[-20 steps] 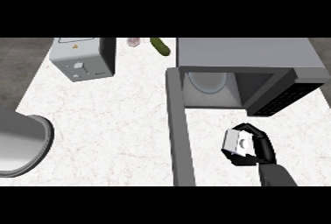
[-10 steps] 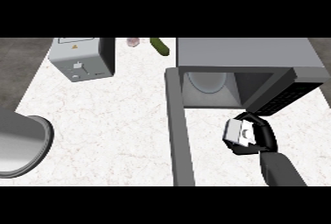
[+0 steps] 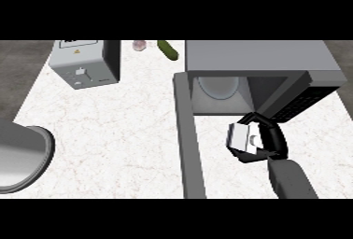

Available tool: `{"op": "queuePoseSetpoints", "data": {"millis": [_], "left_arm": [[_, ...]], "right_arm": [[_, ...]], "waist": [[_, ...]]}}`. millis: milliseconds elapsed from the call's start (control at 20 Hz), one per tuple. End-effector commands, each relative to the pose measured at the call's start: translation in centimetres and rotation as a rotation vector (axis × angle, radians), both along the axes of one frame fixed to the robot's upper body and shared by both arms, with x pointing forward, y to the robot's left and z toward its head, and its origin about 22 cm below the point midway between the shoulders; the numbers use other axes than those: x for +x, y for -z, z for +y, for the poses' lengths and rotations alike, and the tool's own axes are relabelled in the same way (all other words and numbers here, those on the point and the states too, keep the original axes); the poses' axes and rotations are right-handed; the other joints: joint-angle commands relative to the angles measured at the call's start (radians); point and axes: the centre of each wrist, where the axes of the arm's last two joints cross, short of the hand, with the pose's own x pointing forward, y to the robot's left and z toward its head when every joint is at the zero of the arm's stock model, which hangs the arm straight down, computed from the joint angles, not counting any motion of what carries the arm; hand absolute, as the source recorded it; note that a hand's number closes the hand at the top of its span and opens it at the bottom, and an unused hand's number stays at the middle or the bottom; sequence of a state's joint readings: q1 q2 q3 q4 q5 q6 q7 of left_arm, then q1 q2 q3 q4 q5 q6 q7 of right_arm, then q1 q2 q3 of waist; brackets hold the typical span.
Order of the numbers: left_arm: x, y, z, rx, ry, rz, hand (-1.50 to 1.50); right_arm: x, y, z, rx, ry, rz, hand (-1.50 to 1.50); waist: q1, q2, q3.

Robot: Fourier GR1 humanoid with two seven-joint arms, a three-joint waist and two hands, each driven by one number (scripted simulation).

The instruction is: Pick up the milk, place it into the microwave and close the microwave

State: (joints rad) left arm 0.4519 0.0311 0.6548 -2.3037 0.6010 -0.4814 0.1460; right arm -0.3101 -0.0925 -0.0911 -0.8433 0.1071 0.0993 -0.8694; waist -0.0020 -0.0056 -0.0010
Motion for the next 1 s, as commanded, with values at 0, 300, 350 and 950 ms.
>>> {"op": "queuePoseSetpoints", "data": {"millis": [0, 300, 350, 950], "left_arm": [[0.0, 0.4, -0.7, -0.008, 0.022, -0.013, -1.50], [-1.3, 0.6, 1.4, 0.012, -0.013, -0.033, -1.50], [0.0, 0.1, 1.2, 0.009, 0.013, -0.022, -1.50], [-1.1, 1.4, 0.6, 0.004, 0.017, -0.025, -1.50]], "right_arm": [[0.6, -1.8, 1.4, -0.019, 0.021, -0.009, 1.50], [3.6, -6.8, 5.4, -0.040, 0.059, -0.013, 1.50], [5.1, -6.7, 5.3, -0.064, 0.074, -0.026, 1.50], [11.8, -11.3, 8.1, -0.318, 0.186, -0.016, 1.50]], "waist": [[0.007, 0.004, 0.001], [0.011, 0.003, 0.000], [0.012, 0.006, 0.001], [0.042, 0.013, 0.001]]}}
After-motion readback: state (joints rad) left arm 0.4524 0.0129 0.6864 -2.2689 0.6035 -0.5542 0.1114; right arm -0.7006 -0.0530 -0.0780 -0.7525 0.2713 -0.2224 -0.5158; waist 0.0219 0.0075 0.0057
